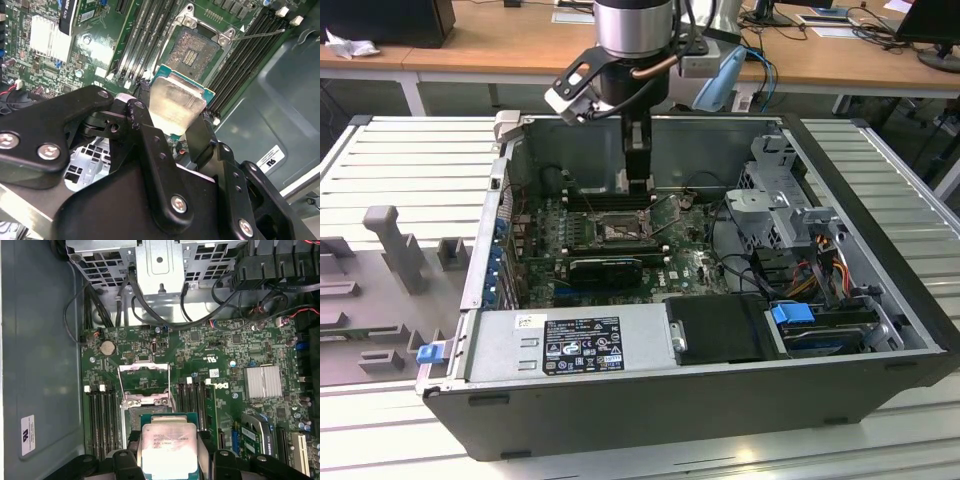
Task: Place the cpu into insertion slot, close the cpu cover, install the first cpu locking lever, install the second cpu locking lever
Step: 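Place the cpu into insertion slot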
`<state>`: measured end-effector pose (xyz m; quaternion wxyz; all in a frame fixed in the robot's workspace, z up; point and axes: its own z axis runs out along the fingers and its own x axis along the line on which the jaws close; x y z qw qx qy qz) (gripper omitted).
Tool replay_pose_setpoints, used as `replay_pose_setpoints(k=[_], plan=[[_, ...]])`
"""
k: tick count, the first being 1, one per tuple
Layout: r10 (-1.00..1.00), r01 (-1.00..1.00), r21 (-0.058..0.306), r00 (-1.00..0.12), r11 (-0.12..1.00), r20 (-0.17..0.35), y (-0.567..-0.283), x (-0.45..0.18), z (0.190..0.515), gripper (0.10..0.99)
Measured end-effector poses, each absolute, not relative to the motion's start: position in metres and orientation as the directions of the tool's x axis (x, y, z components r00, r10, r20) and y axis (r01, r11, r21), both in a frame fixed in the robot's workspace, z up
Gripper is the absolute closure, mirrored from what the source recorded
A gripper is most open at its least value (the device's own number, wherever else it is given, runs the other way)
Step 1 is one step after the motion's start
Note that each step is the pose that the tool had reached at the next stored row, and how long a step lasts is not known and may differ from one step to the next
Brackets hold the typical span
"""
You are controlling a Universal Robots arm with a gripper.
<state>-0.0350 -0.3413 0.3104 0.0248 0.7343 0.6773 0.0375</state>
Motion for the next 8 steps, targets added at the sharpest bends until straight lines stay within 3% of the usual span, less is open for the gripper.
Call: replay_pose_setpoints(k=[8], plan=[[0.997,0.993,0.087,0.080,-0.081,0.021,-0.3400,-0.0376,0.3061,0.553]])
